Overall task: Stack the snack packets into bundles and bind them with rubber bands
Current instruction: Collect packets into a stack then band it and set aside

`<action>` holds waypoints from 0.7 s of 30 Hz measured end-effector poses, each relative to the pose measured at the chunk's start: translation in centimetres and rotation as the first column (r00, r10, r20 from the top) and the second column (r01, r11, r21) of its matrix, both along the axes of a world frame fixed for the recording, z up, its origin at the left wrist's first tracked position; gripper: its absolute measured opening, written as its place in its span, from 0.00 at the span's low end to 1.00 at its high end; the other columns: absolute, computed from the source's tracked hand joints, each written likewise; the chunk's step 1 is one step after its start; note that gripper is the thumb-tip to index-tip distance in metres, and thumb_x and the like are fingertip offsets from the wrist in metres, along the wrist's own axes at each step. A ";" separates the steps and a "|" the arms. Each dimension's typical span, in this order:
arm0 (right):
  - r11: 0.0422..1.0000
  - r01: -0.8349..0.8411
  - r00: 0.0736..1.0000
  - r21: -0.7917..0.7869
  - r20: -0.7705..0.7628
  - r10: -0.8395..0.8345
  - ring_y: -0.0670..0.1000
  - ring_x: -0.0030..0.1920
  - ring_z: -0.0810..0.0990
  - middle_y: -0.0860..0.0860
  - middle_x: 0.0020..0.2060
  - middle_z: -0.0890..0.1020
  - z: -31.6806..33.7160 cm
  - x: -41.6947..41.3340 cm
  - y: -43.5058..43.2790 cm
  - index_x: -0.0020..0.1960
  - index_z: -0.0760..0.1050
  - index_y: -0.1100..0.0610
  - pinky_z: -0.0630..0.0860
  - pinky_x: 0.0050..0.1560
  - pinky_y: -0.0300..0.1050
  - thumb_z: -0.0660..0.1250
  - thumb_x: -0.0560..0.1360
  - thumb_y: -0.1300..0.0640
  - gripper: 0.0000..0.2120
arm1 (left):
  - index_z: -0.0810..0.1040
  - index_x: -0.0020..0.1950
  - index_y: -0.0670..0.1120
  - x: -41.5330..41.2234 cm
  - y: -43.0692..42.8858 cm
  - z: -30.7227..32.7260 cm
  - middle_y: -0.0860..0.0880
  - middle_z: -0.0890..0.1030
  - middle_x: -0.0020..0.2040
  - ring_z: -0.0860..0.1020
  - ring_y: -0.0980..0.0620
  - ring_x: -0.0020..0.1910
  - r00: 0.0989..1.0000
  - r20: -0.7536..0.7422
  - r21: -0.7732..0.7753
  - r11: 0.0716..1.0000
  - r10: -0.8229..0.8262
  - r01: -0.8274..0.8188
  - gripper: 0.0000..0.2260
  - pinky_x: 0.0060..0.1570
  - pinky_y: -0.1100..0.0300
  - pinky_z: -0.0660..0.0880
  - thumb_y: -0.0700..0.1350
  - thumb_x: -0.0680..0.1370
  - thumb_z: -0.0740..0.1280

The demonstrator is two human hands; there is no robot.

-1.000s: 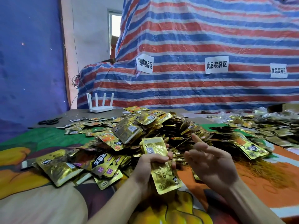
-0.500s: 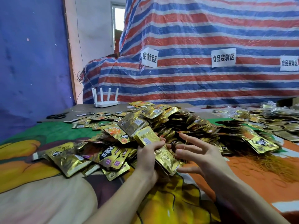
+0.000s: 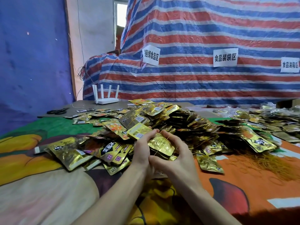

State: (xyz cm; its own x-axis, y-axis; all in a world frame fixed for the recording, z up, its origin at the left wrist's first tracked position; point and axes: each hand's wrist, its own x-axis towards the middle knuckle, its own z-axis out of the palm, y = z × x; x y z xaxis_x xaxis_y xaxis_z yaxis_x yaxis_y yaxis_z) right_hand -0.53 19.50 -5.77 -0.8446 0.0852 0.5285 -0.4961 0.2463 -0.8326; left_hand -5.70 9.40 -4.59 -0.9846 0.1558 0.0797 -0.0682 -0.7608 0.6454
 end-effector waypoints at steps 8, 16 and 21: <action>0.997 0.006 0.999 -0.082 -0.044 -0.010 0.40 0.59 0.79 0.51 0.61 0.77 0.5 -0.4 0.2 0.63 0.77 0.49 0.78 0.60 0.39 0.82 0.60 0.69 0.36 | 0.87 0.46 0.43 -0.3 0.3 0.1 0.40 0.86 0.48 0.86 0.42 0.44 0.975 -0.031 0.085 0.971 -0.222 0.224 0.10 0.41 0.49 0.83 0.43 0.69 0.69; 0.990 -0.118 0.991 -0.072 0.060 0.122 0.45 0.43 0.86 0.48 0.43 0.85 0.6 -1.6 2.5 0.54 0.75 0.51 0.80 0.39 0.38 0.84 0.59 0.69 0.30 | 0.78 0.60 0.41 -0.2 0.2 0.0 0.44 0.84 0.61 0.85 0.44 0.55 0.972 -0.086 0.007 0.975 -0.219 0.221 0.16 0.45 0.50 0.83 0.42 0.74 0.66; 0.966 -0.250 0.963 -0.068 0.088 0.256 0.47 0.51 0.86 0.43 0.52 0.85 1.5 -1.9 3.6 0.66 0.77 0.46 0.83 0.48 0.44 0.79 0.57 0.60 0.38 | 0.87 0.51 0.42 -0.3 -0.2 -0.2 0.42 0.86 0.55 0.86 0.44 0.50 0.957 -0.093 -0.050 0.961 -0.275 0.271 0.13 0.47 0.51 0.84 0.44 0.73 0.66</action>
